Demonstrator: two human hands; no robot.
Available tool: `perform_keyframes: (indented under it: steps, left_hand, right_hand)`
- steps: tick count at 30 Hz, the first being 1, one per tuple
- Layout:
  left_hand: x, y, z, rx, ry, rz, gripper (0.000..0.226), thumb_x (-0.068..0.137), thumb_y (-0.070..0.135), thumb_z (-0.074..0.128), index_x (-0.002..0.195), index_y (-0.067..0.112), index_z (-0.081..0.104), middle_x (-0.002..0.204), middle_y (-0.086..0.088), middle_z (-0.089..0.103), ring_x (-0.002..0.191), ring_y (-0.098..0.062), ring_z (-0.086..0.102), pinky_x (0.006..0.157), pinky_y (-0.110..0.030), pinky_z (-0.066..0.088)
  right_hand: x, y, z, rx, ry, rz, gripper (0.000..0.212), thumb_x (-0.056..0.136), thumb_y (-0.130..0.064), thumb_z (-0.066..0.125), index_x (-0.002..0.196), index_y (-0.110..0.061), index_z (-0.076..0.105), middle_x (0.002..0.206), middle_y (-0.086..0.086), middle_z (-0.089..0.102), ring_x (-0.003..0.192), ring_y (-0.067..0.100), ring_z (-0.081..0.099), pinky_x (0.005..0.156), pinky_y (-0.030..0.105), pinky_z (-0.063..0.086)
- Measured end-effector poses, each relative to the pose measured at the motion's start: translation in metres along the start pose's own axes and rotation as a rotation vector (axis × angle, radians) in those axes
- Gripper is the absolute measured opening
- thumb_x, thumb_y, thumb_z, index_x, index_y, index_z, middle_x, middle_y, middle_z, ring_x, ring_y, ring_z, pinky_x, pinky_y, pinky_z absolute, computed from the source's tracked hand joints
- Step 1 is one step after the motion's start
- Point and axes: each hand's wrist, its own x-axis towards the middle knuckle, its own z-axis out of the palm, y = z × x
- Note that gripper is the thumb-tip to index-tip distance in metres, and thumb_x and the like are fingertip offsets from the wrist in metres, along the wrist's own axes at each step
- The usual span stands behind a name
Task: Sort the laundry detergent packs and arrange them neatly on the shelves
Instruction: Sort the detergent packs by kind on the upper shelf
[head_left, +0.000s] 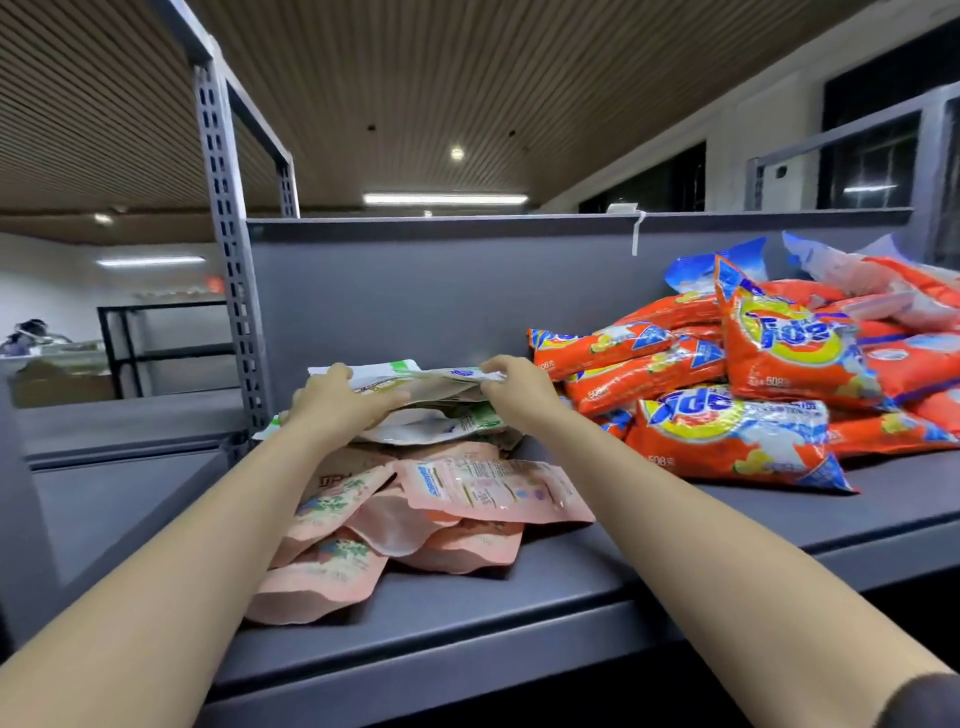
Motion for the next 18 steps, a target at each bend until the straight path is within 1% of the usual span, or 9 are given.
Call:
perform_keyframes:
  steps: [2,4,5,6,8,10,12,15,18]
  left_hand:
    - [-0.003,0.001,-0.002,0.026,-0.019,0.010,0.101,0.054,0.071,0.055,0.138,0.018,0.037,0.139,-0.008,0.043,0.128,-0.032,0.039,0.105,-0.046,0.035]
    - [-0.007,0.002,-0.005,0.056,0.000,0.012,0.096,0.056,0.071,0.056,0.135,0.019,0.040,0.136,-0.008,0.044,0.124,-0.032,0.041,0.104,-0.045,0.036]
    - [-0.009,0.002,-0.006,0.068,0.022,0.015,0.090,0.061,0.071,0.058,0.132,0.018,0.042,0.134,-0.008,0.046,0.123,-0.032,0.043,0.103,-0.045,0.037]
    - [-0.011,0.002,-0.007,0.076,0.049,0.021,0.081,0.069,0.068,0.060,0.129,0.016,0.045,0.132,-0.008,0.047,0.120,-0.031,0.044,0.101,-0.045,0.038]
    - [-0.017,0.003,-0.008,0.069,0.106,0.032,0.056,0.081,0.053,0.060,0.120,0.014,0.049,0.127,-0.009,0.052,0.113,-0.030,0.048,0.097,-0.042,0.041]
    - [-0.025,0.004,-0.008,0.058,0.133,0.046,0.041,0.085,0.043,0.058,0.111,0.013,0.053,0.119,-0.009,0.057,0.104,-0.030,0.050,0.092,-0.039,0.044]
    - [-0.036,0.005,-0.008,0.060,0.153,0.061,0.032,0.086,0.039,0.054,0.105,0.014,0.055,0.115,-0.008,0.060,0.103,-0.031,0.052,0.091,-0.039,0.046]
    - [-0.057,0.009,-0.008,0.065,0.209,0.075,0.023,0.088,0.036,0.049,0.101,0.018,0.056,0.113,-0.007,0.061,0.103,-0.031,0.054,0.089,-0.040,0.047]
    - [-0.083,0.010,-0.009,0.061,0.274,0.095,0.020,0.087,0.032,0.048,0.099,0.019,0.057,0.109,-0.006,0.063,0.101,-0.031,0.056,0.088,-0.040,0.048]
  right_hand:
    - [0.000,-0.003,-0.004,-0.006,-0.024,-0.002,0.037,0.090,-0.010,0.052,0.126,-0.015,0.058,0.125,0.010,0.059,0.112,0.028,0.055,0.086,0.030,0.043]
    - [-0.004,-0.004,-0.009,-0.010,-0.024,-0.013,0.038,0.088,-0.008,0.052,0.125,-0.016,0.058,0.122,0.009,0.061,0.109,0.027,0.056,0.085,0.031,0.045]
    - [-0.006,-0.004,-0.011,-0.008,-0.022,-0.019,0.038,0.087,-0.008,0.053,0.124,-0.016,0.058,0.121,0.009,0.061,0.108,0.026,0.056,0.084,0.031,0.046]
    - [-0.010,-0.004,-0.013,-0.005,-0.019,-0.028,0.038,0.087,-0.010,0.054,0.124,-0.016,0.057,0.121,0.009,0.061,0.107,0.026,0.056,0.081,0.030,0.046]
    - [-0.018,-0.003,-0.016,-0.008,-0.013,-0.049,0.036,0.088,-0.014,0.055,0.124,-0.015,0.057,0.121,0.009,0.060,0.106,0.025,0.056,0.078,0.028,0.044]
    - [-0.028,-0.001,-0.020,-0.016,-0.006,-0.073,0.036,0.089,-0.017,0.055,0.125,-0.014,0.057,0.124,0.008,0.060,0.111,0.024,0.055,0.083,0.028,0.043]
    - [-0.040,0.000,-0.024,-0.008,-0.005,-0.091,0.037,0.089,-0.018,0.054,0.126,-0.014,0.057,0.128,0.006,0.060,0.116,0.023,0.054,0.092,0.029,0.043]
    - [-0.060,0.002,-0.031,-0.011,0.008,-0.109,0.038,0.089,-0.018,0.052,0.126,-0.015,0.057,0.127,0.004,0.060,0.117,0.021,0.054,0.095,0.031,0.044]
    - [-0.082,0.005,-0.039,-0.044,0.030,-0.150,0.039,0.088,-0.019,0.052,0.126,-0.016,0.057,0.129,0.005,0.060,0.120,0.022,0.052,0.100,0.038,0.042]
